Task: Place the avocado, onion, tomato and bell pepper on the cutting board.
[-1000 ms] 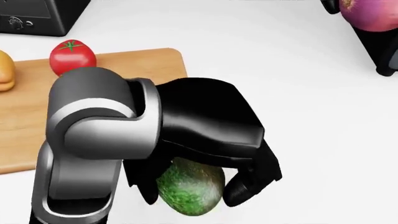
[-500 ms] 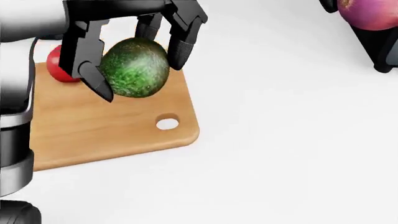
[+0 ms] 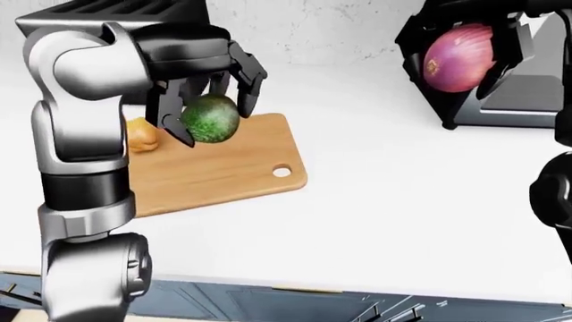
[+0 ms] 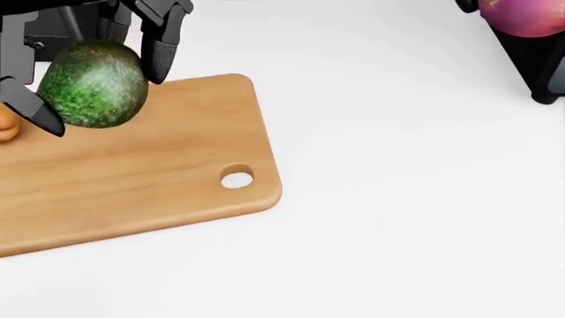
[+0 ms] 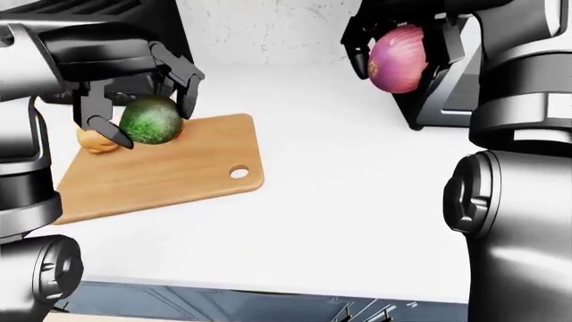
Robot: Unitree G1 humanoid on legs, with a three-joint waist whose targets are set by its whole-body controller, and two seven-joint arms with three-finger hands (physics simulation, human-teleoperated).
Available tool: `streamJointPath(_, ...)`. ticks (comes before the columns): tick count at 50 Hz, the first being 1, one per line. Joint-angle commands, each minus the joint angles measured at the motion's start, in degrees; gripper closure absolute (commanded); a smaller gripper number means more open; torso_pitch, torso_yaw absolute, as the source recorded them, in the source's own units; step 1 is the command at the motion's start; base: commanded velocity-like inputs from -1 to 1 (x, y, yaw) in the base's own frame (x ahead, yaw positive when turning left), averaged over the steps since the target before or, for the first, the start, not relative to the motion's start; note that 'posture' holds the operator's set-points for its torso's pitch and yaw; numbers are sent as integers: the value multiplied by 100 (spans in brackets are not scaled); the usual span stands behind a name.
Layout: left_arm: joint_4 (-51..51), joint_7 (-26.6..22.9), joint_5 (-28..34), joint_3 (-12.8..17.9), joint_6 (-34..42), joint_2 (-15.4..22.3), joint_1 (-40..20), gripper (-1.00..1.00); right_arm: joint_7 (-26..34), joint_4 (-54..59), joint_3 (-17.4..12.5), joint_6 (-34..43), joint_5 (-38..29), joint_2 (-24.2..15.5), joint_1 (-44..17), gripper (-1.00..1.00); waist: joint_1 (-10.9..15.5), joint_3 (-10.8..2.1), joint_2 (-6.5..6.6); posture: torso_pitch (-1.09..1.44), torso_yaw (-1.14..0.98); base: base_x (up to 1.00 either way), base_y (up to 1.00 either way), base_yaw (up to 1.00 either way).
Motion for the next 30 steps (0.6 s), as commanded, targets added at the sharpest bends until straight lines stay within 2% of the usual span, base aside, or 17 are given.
streamJointPath(1, -125, 145, -78, 152, -93, 136, -167, 100, -100, -187, -72, 1, 84, -55, -221, 100, 2, -192, -6, 0, 0, 0, 0, 0)
streamJointPath(11, -177, 155, -166, 266, -201, 392, 91, 100, -115, -173, -63, 5, 70, -30, -255, 100, -20, -194, 36, 0, 0, 0, 0, 0)
streamJointPath(18, -255, 217, -234, 369, -380, 524, 477, 100, -121, -142, -49, -2, 43, -15, -304, 100, -37, -204, 71, 0, 0, 0, 0, 0)
streamJointPath(30, -123, 700, -78, 432, -910, 618, 736, 100, -100, -157, -60, 7, 37, -25, -313, 100, -50, -218, 96, 0, 0, 0, 0, 0)
